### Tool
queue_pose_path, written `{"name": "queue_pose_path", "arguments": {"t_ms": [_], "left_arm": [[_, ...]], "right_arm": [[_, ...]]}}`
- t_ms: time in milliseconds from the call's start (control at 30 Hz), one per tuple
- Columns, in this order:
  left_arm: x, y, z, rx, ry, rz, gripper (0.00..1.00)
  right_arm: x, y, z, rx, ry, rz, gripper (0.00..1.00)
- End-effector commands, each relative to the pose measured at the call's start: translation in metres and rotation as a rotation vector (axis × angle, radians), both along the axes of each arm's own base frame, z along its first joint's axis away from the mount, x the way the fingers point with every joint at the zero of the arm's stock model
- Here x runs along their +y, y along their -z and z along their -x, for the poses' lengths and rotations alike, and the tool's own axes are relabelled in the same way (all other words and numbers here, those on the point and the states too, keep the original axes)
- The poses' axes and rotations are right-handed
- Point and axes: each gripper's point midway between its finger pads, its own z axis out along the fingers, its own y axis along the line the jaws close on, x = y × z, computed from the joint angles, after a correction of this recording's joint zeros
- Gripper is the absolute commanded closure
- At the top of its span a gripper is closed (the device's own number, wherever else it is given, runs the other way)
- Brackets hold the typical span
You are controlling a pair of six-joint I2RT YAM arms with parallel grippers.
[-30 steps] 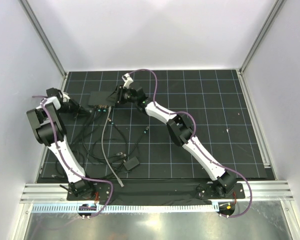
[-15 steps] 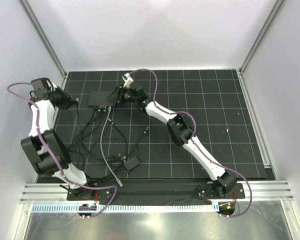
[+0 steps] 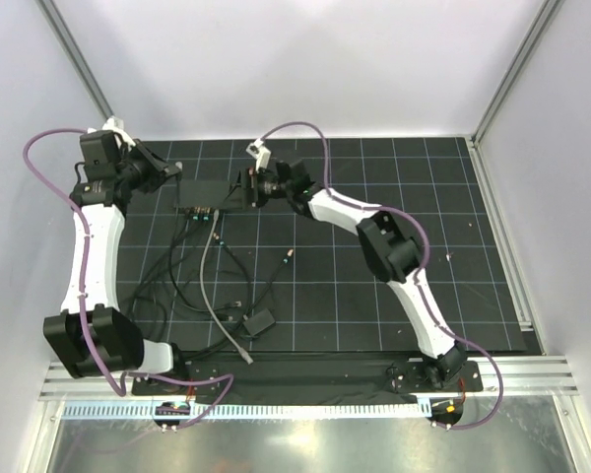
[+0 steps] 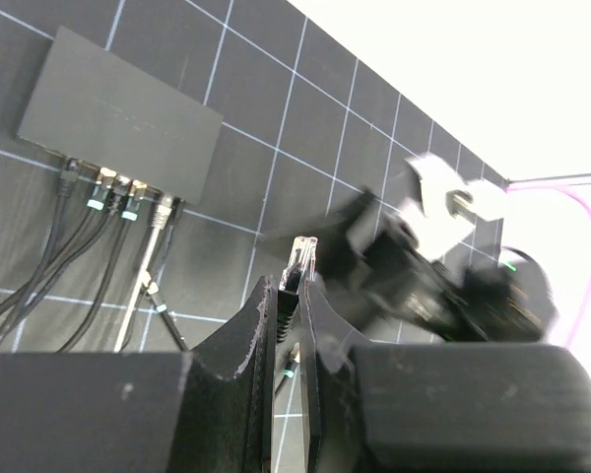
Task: Pull the plug from the switch port
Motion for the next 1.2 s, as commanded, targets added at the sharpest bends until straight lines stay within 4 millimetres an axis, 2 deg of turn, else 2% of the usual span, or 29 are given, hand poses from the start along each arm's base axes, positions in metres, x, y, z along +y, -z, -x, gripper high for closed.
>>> {"name": "queue_pose_path", "arguments": {"t_ms": [0, 67, 100, 167, 400, 533, 567, 633, 733, 800, 867, 900, 933, 967, 1000, 1033, 1067, 1100, 1133, 1167], "left_arm": [[-0.008, -0.025, -0.01, -0.06, 0.007, 0.027, 1.0], [-0.014, -0.028, -0.013, -0.072, 0.013, 0.031, 1.0], [-0.015, -0.027, -0.014, -0.071, 0.013, 0.03, 1.0], [-0.017, -0.028, -0.017, -0.076, 0.013, 0.041, 1.0], [-0.023, -0.029, -0.021, -0.074, 0.025, 0.056, 1.0], [-0.027, -0.027, -0.018, -0.07, 0.042, 0.066, 1.0], [-0.028, -0.027, -0.018, -0.07, 0.047, 0.07, 1.0], [-0.033, -0.029, -0.014, -0.074, 0.065, 0.081, 1.0], [-0.038, -0.032, -0.007, -0.076, 0.077, 0.096, 1.0], [-0.039, -0.034, -0.002, -0.081, 0.079, 0.102, 1.0], [-0.041, -0.035, 0.002, -0.084, 0.088, 0.109, 1.0], [-0.041, -0.037, 0.004, -0.09, 0.088, 0.109, 1.0], [-0.041, -0.039, 0.006, -0.096, 0.087, 0.107, 1.0], [-0.041, -0.04, 0.007, -0.1, 0.085, 0.105, 1.0], [-0.041, -0.041, 0.008, -0.1, 0.085, 0.102, 1.0], [-0.04, -0.04, 0.009, -0.097, 0.085, 0.09, 0.96], [-0.038, -0.043, 0.009, -0.102, 0.076, 0.077, 0.86], [-0.031, -0.041, 0.012, -0.092, 0.048, 0.039, 0.64], [-0.026, -0.042, 0.013, -0.088, 0.024, 0.026, 0.55], [-0.02, -0.044, 0.016, -0.094, 0.004, -0.016, 0.48]], "right_arm": [[-0.008, -0.081, 0.037, -0.219, -0.168, -0.15, 0.09], [-0.009, -0.106, 0.054, -0.211, -0.205, -0.238, 0.1], [-0.003, -0.115, 0.074, -0.216, -0.266, -0.271, 0.1], [0.003, -0.126, 0.093, -0.231, -0.295, -0.321, 0.1], [0.048, -0.125, 0.144, -0.195, -0.386, -0.35, 0.12], [0.065, -0.127, 0.162, -0.207, -0.405, -0.347, 0.17], [0.069, -0.12, 0.16, -0.189, -0.39, -0.322, 0.19], [0.077, -0.11, 0.16, -0.189, -0.381, -0.276, 0.26], [0.081, -0.105, 0.15, -0.196, -0.325, -0.256, 0.4], [0.084, -0.1, 0.143, -0.191, -0.286, -0.245, 0.53], [0.085, -0.096, 0.141, -0.187, -0.279, -0.238, 0.57], [0.086, -0.098, 0.14, -0.189, -0.277, -0.24, 0.72], [0.087, -0.096, 0.139, -0.187, -0.279, -0.236, 0.8], [0.087, -0.096, 0.14, -0.173, -0.28, -0.232, 0.99], [0.087, -0.1, 0.139, -0.169, -0.277, -0.239, 0.99], [0.086, -0.11, 0.141, -0.178, -0.283, -0.258, 0.99], [0.085, -0.118, 0.143, -0.184, -0.288, -0.272, 0.99], [0.082, -0.136, 0.145, -0.189, -0.278, -0.303, 0.99], [0.082, -0.134, 0.144, -0.18, -0.269, -0.305, 0.99], [0.077, -0.152, 0.145, -0.192, -0.258, -0.332, 0.99]]}}
